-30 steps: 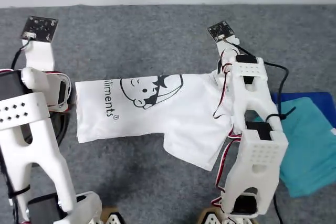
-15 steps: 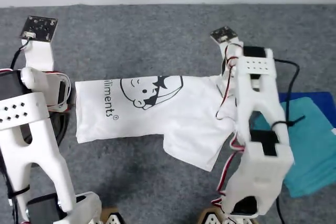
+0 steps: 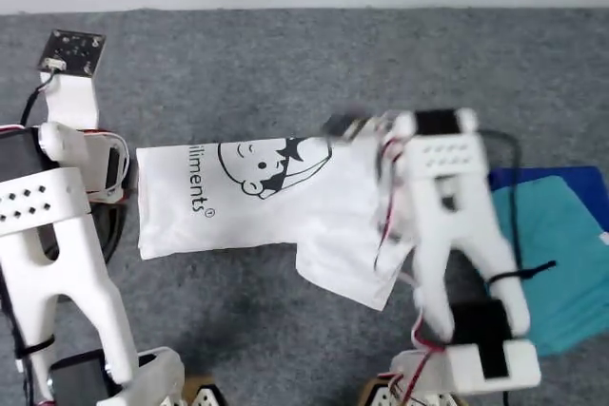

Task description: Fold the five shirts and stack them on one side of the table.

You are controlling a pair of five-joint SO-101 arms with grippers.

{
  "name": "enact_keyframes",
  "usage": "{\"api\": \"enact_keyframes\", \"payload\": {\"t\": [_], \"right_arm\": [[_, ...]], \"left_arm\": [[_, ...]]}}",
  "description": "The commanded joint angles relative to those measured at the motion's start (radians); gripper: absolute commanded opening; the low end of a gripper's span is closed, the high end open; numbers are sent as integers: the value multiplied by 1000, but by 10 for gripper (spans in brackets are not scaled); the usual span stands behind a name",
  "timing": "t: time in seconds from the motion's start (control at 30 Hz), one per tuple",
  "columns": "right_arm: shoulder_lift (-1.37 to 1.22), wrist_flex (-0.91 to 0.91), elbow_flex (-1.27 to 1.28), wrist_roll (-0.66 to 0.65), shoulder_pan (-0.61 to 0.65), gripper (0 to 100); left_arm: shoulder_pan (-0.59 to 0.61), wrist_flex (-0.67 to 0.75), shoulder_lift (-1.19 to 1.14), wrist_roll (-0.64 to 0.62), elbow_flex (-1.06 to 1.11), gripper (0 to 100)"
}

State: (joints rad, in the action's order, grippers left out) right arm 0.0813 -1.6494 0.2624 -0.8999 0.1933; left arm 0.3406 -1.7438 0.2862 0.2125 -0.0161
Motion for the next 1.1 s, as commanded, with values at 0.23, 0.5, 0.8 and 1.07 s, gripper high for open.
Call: {"api": "enact_keyframes", "payload": {"t": [0.23, 0.5, 0.8, 1.07], "right_arm": [[483, 249, 568, -28, 200, 223], [498, 398, 766, -26, 202, 223], [498, 556, 898, -28, 202, 223], [499, 845, 1065, -29, 196, 72]], "left_arm": [[-3, -9, 35, 9, 54, 174], [-3, -9, 35, 9, 54, 174], [-3, -9, 35, 9, 54, 174], [-3, -9, 35, 9, 54, 174]]}}
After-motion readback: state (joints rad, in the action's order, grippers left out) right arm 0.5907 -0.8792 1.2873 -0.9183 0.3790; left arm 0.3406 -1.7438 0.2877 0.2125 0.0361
